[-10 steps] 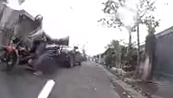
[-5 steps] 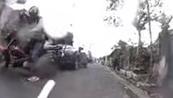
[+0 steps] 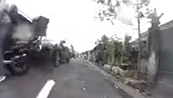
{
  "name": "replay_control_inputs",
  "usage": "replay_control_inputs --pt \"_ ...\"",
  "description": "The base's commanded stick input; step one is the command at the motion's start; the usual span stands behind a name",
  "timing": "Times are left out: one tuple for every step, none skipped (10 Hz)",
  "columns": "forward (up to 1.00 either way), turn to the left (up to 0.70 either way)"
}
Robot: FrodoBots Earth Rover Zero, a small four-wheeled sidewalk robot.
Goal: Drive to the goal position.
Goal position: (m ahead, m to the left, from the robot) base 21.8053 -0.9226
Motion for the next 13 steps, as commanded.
replay_control_inputs --pt "1.0 0.11" --pt "1.0 0.02" --pt "1.0 0.03" --pt "1.0 0.05" --pt "1.0 0.04" --pt "1.0 0.02" --pt "1.0 0.0" --pt "1.0 0.01" --pt "1.0 -0.07" --pt "1.0 -0.4" --pt "1.0 -0.4" --pt "1.0 -0.4" --pt "1.0 -0.4"
